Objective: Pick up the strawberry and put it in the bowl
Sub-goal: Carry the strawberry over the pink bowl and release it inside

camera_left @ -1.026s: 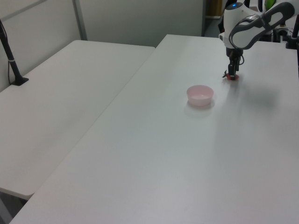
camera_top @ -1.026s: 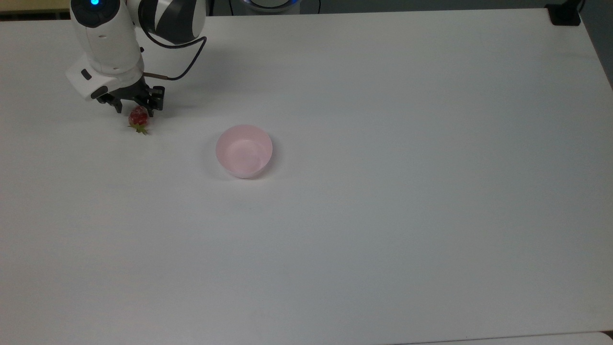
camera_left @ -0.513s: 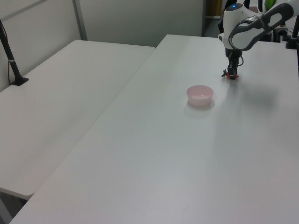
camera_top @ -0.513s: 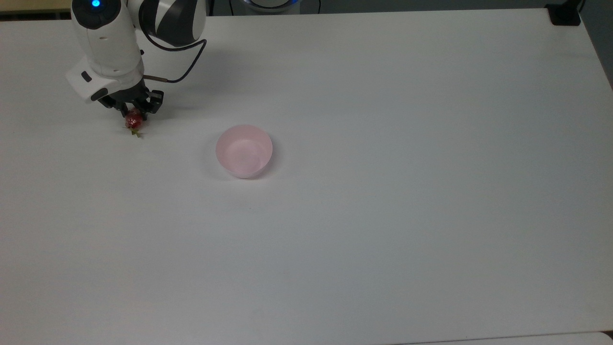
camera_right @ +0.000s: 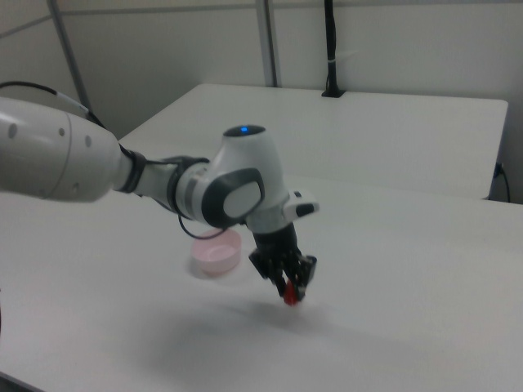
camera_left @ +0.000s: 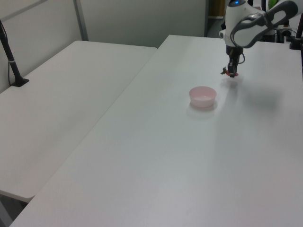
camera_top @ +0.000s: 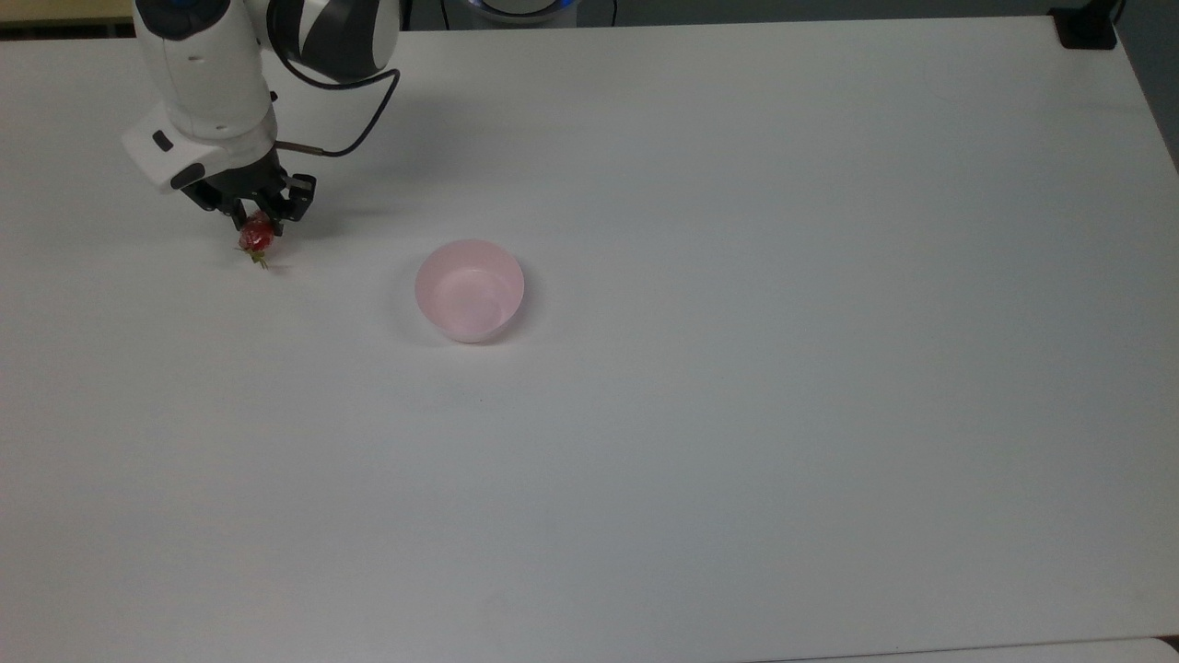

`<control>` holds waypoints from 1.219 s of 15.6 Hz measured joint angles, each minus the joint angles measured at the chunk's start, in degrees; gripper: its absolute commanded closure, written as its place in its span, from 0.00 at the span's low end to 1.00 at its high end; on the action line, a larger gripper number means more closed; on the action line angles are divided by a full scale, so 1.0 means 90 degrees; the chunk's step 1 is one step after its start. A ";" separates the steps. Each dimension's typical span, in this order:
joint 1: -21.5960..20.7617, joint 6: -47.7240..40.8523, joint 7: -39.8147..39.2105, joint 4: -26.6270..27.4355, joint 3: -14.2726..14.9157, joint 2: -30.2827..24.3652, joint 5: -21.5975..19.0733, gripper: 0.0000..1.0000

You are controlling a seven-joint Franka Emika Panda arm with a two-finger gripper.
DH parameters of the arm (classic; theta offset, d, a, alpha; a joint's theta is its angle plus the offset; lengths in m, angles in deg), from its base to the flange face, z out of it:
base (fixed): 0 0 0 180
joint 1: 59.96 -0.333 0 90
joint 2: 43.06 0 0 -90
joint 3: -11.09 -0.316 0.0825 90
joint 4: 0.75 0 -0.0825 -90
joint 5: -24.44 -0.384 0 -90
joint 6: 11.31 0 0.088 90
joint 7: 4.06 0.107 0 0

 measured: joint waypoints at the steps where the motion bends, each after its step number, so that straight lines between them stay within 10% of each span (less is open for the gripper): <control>1: -0.0022 -0.0128 0.0000 -0.0105 -0.0109 -0.0083 -0.0128 0.75; 13: -0.0734 -0.0739 0.1332 -0.0593 -0.1216 0.0029 -0.0344 0.71; 17: -0.0747 -0.0739 0.1654 -0.0603 -0.1354 0.0185 -0.0350 0.47; 19: -0.0747 -0.0727 0.1834 -0.0649 -0.1363 0.0230 -0.0402 0.06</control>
